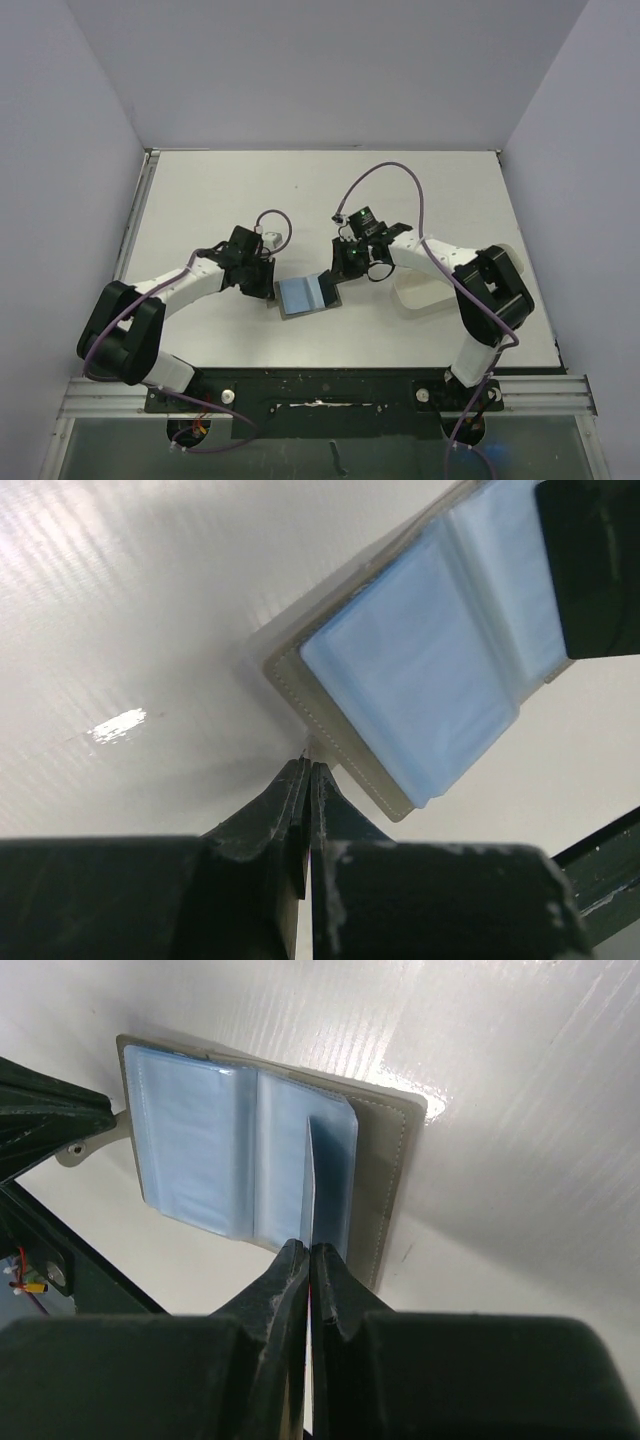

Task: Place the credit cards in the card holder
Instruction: Insert the credit card into the card holder.

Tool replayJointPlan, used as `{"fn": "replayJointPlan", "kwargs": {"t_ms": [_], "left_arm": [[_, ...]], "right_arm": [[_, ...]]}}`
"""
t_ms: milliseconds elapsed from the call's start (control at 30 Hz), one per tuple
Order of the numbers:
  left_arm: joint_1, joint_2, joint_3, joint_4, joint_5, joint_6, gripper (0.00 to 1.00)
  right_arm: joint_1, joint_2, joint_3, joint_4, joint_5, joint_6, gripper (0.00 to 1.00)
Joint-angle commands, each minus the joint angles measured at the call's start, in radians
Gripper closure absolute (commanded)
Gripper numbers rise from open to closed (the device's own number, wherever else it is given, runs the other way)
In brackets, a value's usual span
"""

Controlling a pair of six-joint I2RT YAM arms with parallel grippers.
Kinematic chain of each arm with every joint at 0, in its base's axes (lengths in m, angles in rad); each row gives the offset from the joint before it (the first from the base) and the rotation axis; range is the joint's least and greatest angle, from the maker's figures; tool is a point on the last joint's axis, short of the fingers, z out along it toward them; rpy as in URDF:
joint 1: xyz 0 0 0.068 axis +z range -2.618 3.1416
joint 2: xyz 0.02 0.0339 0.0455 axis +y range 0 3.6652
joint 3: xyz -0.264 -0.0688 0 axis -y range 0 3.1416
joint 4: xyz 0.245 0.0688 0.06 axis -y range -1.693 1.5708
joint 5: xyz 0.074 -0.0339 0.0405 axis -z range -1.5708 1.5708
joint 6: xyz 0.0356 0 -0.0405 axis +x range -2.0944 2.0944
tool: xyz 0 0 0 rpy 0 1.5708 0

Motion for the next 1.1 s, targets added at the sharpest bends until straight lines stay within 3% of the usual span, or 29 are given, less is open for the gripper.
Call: {"fn": "replayJointPlan", "kwargs": {"t_ms": [0,500,733,1067], "left_arm": [[-0.041,-0.025,0.047,0.062,0.069,0.078,1.00],[-0.125,-0.016,0.088,0.022,0.177,0.160,1.00],[-0.158,-0.025,0.118,-0.025,0.187,0.222,1.00],[-0.159,-0.034,0.123,-0.031,0.199,0.262,1.00]], "right_arm": [[0.008,-0.028,0.030,-0.013,-0.025,-0.003,1.00],[0.043,-0.229,-0.145,-0.027,0.037,0.092,1.00],[0.041,-0.263,-0.143,-0.038,0.068,0.085,1.00],[-0.021,-0.165,-0.003,-0.024,0.107,0.012,1.00]]}}
